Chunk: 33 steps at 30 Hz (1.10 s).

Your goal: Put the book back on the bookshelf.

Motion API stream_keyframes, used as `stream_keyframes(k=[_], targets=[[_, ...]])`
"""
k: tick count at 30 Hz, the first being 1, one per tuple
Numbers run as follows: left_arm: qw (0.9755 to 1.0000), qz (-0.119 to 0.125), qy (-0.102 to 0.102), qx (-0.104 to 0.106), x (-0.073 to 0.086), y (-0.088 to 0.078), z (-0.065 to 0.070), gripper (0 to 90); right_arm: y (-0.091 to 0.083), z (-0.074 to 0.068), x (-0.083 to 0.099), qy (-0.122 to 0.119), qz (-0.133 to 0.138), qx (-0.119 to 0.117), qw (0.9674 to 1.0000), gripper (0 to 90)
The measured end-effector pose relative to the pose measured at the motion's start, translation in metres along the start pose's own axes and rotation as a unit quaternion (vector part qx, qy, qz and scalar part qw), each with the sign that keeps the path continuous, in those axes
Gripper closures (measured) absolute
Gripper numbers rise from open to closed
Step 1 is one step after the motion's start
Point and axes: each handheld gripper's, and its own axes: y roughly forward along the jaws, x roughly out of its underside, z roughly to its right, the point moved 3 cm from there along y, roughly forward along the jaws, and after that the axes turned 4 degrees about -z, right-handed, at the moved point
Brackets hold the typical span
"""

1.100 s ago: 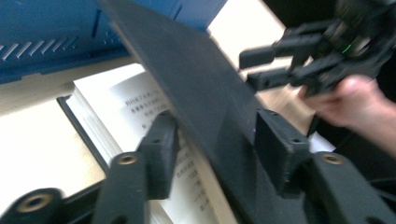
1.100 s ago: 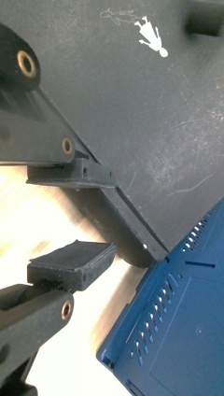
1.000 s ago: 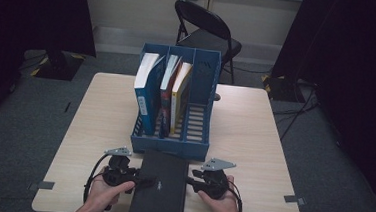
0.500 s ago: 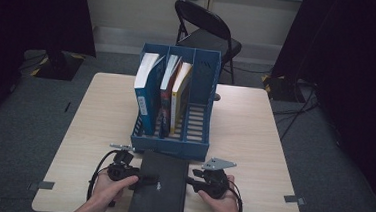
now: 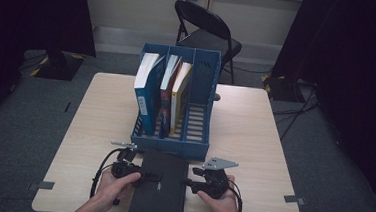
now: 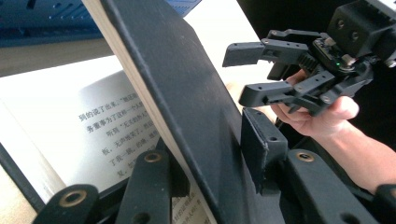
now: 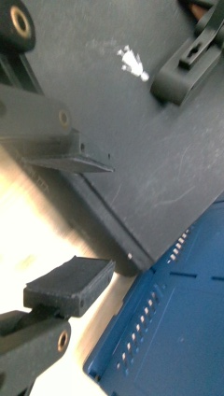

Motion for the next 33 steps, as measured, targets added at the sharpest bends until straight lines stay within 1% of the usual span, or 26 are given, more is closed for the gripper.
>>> stream_keyframes(k=[1, 2, 3, 4, 5, 6, 7, 8, 9, 10, 11, 13, 14, 17, 18, 19, 20, 21, 22, 24, 25, 26, 27, 28, 31, 33], targets=[[1.0, 0.0, 0.0, 0.0, 0.0, 0.0, 0.0, 65.1, 0.0, 0.0, 0.0, 0.0, 0.0, 0.0, 1.0, 43.8], [1.0, 0.0, 0.009, -0.003, 0.0, -0.001, 0.002, 65.1, -0.002, -0.003, -0.001, 0.004, 0.009, -0.013, 0.9999, 40.7], [1.0, 0.0, 0.009, -0.003, 0.0, -0.001, 0.002, 65.2, -0.003, -0.005, -0.002, 0.004, 0.012, -0.018, 0.9998, 39.8], [0.9999, 0.001, 0.01, -0.002, 0.0, -0.001, 0.003, 65.2, -0.003, -0.005, -0.002, 0.004, 0.012, -0.018, 0.9998, 39.8], [0.9999, 0.004, 0.012, -0.003, 0.0, -0.002, 0.004, 65.2, -0.003, -0.006, -0.002, 0.004, 0.013, -0.024, 0.9996, 37.9], [0.9999, 0.007, 0.014, -0.004, 0.001, -0.002, 0.005, 65.3, -0.002, -0.007, -0.001, 0.006, 0.011, -0.032, 0.9994, 35.8], [0.9998, 0.008, 0.018, -0.003, 0.001, -0.002, 0.006, 65.3, -0.001, -0.007, -0.001, 0.007, 0.009, -0.035, 0.9993, 34.9], [0.9996, 0.01, 0.024, -0.007, 0.001, -0.003, 0.008, 65.4, 0.002, -0.007, 0.0, 0.009, 0.003, -0.043, 0.999, 32.9], [0.9995, 0.011, 0.029, -0.009, 0.001, -0.003, 0.01, 65.4, 0.002, -0.007, 0.0, 0.009, 0.003, -0.043, 0.999, 32.9], [0.9991, 0.014, 0.038, -0.012, 0.001, -0.004, 0.012, 65.4, 0.003, -0.007, 0.001, 0.009, 0.002, -0.042, 0.9991, 30.9], [0.9986, 0.013, 0.048, -0.015, 0.002, -0.005, 0.016, 65.6, 0.004, -0.008, 0.0, 0.009, 0.007, -0.049, 0.9987, 27.1], [0.9985, 0.014, 0.049, -0.018, 0.002, -0.005, 0.018, 65.6, 0.005, -0.008, 0.0, 0.01, 0.008, -0.052, 0.9986, 26.0], [0.9982, 0.015, 0.053, -0.022, 0.001, -0.005, 0.02, 65.7, 0.005, -0.008, 0.0, 0.016, 0.01, -0.055, 0.9983, 23.4], [0.9978, 0.016, 0.058, -0.027, 0.001, -0.005, 0.022, 65.7, 0.006, -0.006, 0.0, 0.023, 0.009, -0.062, 0.9978, 21.2], [0.9973, 0.017, 0.064, -0.03, 0.001, -0.006, 0.024, 65.7, 0.007, -0.006, 0.0, 0.025, 0.007, -0.063, 0.9977, 20.9], [0.9973, 0.017, 0.064, -0.03, 0.001, -0.006, 0.024, 65.7, 0.007, -0.006, 0.0, 0.025, 0.007, -0.063, 0.9977, 20.9], [0.9966, 0.02, 0.072, -0.033, 0.001, -0.006, 0.026, 65.7, 0.007, -0.004, 0.0, 0.032, 0.005, -0.068, 0.9971, 17.7], [0.9966, 0.02, 0.072, -0.033, 0.001, -0.006, 0.026, 65.7, 0.008, -0.003, 0.001, 0.036, 0.004, -0.071, 0.9968, 17.6], [0.9961, 0.028, 0.075, -0.037, 0.002, -0.006, 0.027, 65.7, 0.008, -0.003, 0.001, 0.036, 0.004, -0.071, 0.9968, 17.6], [0.9957, 0.029, 0.08, -0.035, 0.002, -0.006, 0.029, 66.2, 0.007, -0.002, 0.001, 0.039, 0.004, -0.076, 0.9963, 15.1], [0.9953, 0.03, 0.084, -0.036, 0.002, -0.007, 0.03, 66.7, 0.008, -0.002, 0.002, 0.046, 0.003, -0.083, 0.9954, 13.3], [0.995, 0.03, 0.089, -0.033, 0.002, -0.007, 0.03, 66.7, 0.008, -0.002, 0.002, 0.046, 0.003, -0.083, 0.9954, 13.3], [0.9947, 0.03, 0.092, -0.033, 0.002, -0.008, 0.031, 67.0, 0.008, -0.002, 0.002, 0.045, 0.004, -0.091, 0.9948, 13.1], [0.9941, 0.032, 0.098, -0.035, 0.003, -0.009, 0.033, 67.0, 0.007, -0.002, 0.002, 0.045, 0.004, -0.094, 0.9946, 12.7], [0.9935, 0.034, 0.103, -0.033, 0.003, -0.01, 0.034, 67.2, 0.008, -0.002, 0.002, 0.045, 0.005, -0.099, 0.9941, 11.4], [0.9924, 0.035, 0.115, -0.028, 0.003, -0.011, 0.036, 67.7, 0.009, -0.002, 0.002, 0.048, 0.005, -0.105, 0.9933, 9.2]])
